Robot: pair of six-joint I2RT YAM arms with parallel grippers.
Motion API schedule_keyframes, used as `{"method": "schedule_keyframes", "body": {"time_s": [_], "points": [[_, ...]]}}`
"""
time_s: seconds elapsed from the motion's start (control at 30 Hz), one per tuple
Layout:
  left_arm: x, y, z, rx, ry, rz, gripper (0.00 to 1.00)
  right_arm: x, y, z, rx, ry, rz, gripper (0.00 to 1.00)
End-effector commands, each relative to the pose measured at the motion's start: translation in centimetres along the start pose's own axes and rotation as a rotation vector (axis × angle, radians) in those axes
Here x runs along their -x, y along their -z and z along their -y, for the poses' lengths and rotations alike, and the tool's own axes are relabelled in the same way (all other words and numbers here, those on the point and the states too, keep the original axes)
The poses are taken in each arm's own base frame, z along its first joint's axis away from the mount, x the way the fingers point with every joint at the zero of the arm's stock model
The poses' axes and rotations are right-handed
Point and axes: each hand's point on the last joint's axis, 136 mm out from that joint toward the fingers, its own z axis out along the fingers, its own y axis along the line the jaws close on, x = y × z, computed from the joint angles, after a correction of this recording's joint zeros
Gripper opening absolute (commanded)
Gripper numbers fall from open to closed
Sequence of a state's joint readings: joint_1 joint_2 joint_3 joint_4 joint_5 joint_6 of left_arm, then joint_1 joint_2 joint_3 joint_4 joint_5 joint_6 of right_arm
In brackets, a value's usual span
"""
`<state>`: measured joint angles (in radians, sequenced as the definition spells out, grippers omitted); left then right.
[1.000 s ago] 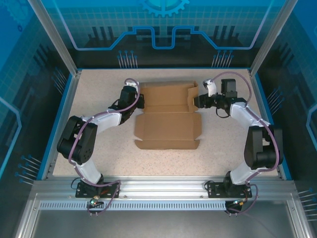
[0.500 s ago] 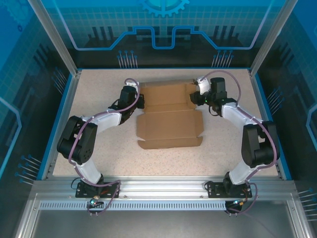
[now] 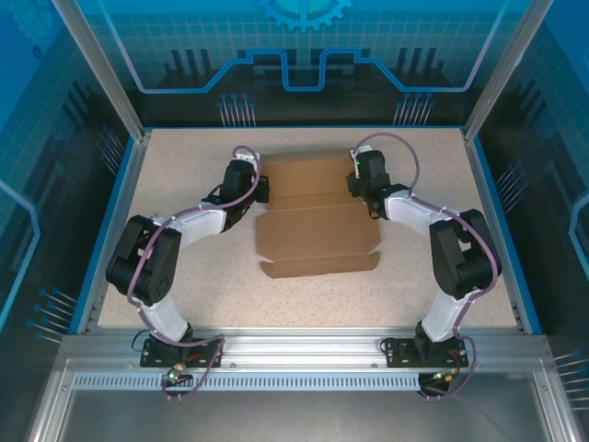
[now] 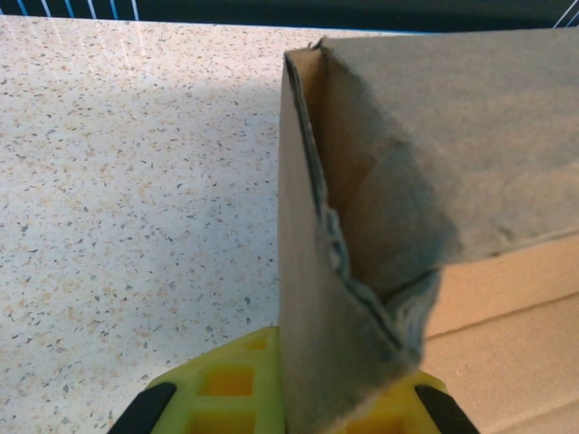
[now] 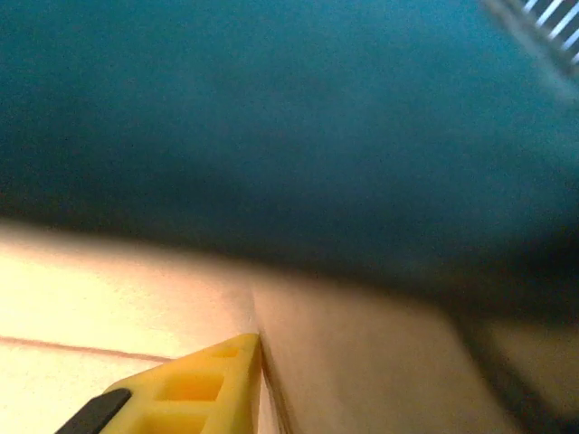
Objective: Fold the paper box
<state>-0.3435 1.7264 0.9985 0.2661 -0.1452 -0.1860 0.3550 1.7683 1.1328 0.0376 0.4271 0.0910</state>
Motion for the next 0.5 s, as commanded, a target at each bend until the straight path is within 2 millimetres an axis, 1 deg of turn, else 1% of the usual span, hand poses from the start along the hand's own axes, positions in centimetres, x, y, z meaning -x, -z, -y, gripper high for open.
{"method": "schedule_keyframes", "body": {"time_s": [0.0, 0.1, 0.4, 0.47], "points": [[1.7, 1.1, 1.4, -0.062, 0.029, 0.042, 0.00, 0.6, 0.2, 2.5, -0.196, -0.056, -0.006, 0.25], [1.7, 1.0, 1.4, -0.062, 0.029, 0.040, 0.00, 0.7, 0.4, 2.7, -0.244, -0.058, -0.006, 0.25], [1.7, 1.1, 1.4, -0.059, 0.027, 0.042, 0.00, 0.7, 0.7, 4.3, -0.366, -0.082, -0.014, 0.21], [1.8, 1.2, 1.4, -0.058, 0.026, 0.044, 0.00, 0.6, 0.6, 4.5, -0.372, -0.089, -0.016, 0.21]]}}
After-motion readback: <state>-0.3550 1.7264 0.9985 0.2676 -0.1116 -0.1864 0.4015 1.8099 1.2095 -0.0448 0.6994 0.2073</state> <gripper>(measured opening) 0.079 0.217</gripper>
